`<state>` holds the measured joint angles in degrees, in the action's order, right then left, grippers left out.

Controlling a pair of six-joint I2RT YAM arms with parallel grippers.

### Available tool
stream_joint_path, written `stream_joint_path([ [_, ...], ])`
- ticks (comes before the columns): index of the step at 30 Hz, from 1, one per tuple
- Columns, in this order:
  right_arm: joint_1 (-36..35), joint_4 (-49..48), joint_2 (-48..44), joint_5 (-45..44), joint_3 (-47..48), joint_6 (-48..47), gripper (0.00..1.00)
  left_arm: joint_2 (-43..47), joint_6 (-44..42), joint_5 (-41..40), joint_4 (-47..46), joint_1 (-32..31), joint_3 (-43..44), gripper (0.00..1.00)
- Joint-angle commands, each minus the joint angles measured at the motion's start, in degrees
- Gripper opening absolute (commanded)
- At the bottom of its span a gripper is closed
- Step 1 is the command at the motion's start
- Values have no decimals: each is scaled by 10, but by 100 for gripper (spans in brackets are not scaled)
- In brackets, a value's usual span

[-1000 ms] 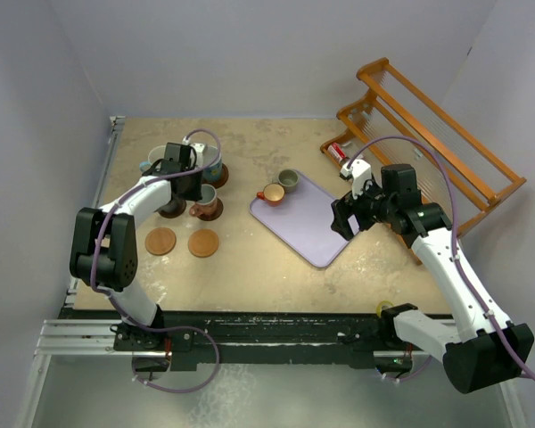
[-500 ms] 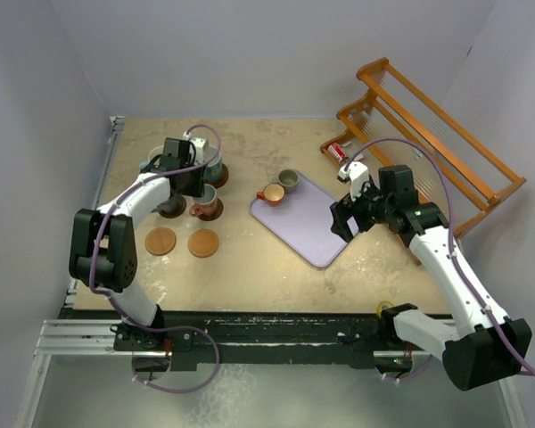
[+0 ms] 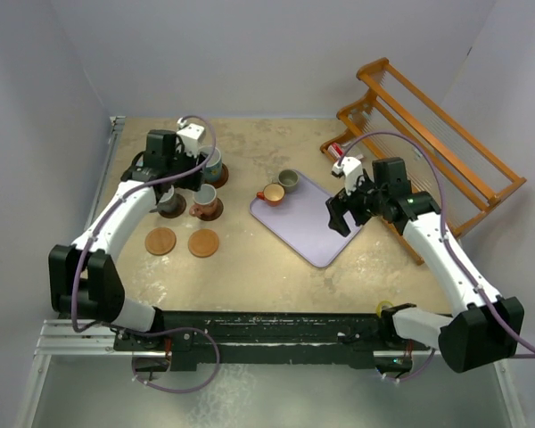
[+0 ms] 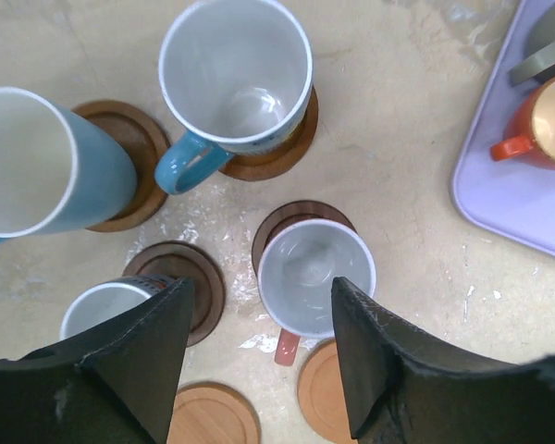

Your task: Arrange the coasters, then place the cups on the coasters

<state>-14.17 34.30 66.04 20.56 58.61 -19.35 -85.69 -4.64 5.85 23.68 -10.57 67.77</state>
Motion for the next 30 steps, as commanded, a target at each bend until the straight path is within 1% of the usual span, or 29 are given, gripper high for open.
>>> stream_joint_path([
  [1, -1, -31, 28, 5, 47, -1, 99, 66, -43, 16, -5, 4, 8, 61],
  [2, -3, -40, 35, 2, 52, 5, 98, 75, -47, 14, -5, 4, 6, 64],
  [5, -7, -57, 68, -7, 80, 27, 96, 102, -56, 3, -9, 4, -3, 69],
  [14, -32, -110, 186, -62, 170, 100, 90, 178, -60, 14, -35, 4, -31, 74],
  [21, -51, -126, 289, -110, 252, 150, 78, 199, -62, 2, -38, 4, -28, 76],
  [24, -56, -115, 332, -137, 291, 177, 73, 209, -64, 1, -38, 4, -26, 76],
  [27, -57, -107, 373, -145, 327, 203, 66, 213, -65, 3, -37, 4, -26, 77],
  [30, -59, -97, 418, -149, 366, 221, 63, 216, -64, 0, -35, 4, -27, 77],
])
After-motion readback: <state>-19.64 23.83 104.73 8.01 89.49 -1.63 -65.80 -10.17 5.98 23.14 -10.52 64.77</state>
